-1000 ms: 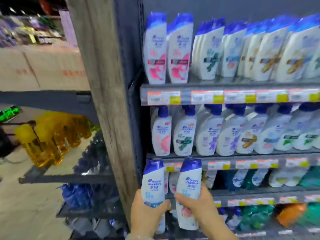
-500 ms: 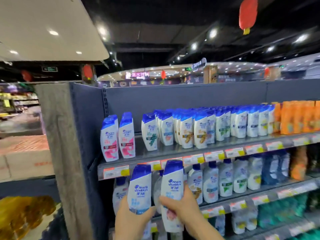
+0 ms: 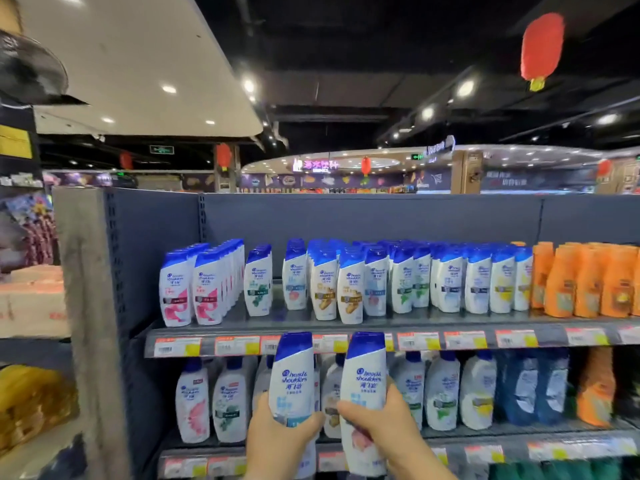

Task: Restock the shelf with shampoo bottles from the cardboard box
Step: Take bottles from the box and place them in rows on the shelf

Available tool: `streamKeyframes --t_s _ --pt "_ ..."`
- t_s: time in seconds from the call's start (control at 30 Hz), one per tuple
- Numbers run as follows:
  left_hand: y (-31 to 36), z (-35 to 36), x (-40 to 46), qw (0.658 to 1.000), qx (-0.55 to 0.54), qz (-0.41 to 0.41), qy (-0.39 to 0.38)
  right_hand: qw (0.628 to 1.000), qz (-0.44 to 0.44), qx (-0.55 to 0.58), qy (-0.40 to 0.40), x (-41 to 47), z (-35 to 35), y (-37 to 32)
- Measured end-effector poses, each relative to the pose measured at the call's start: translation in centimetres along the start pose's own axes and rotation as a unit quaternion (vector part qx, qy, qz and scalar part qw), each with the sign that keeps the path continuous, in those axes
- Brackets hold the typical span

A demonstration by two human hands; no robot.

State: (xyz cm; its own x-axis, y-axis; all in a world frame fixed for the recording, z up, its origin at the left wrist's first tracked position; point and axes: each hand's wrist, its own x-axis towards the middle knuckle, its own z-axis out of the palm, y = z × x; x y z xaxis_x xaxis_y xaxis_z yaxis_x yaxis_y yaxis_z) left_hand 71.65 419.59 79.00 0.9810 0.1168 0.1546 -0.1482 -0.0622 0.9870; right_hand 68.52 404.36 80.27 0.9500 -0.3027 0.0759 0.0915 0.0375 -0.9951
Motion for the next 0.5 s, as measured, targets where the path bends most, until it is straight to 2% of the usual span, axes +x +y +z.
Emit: streamKeyframes --t_s 0.17,0.5 --pt "0.9 2.6 -0.3 1.0 0.017 0.003 -0.001 0.999 0.024 0.035 -0.024 1.0 -3.2 -0.6" --pt "1.2 6.7 4.8 0.999 -0.012 0.043 0.005 0.999 -0.007 0.034 -0.025 6.7 -3.7 -1.0"
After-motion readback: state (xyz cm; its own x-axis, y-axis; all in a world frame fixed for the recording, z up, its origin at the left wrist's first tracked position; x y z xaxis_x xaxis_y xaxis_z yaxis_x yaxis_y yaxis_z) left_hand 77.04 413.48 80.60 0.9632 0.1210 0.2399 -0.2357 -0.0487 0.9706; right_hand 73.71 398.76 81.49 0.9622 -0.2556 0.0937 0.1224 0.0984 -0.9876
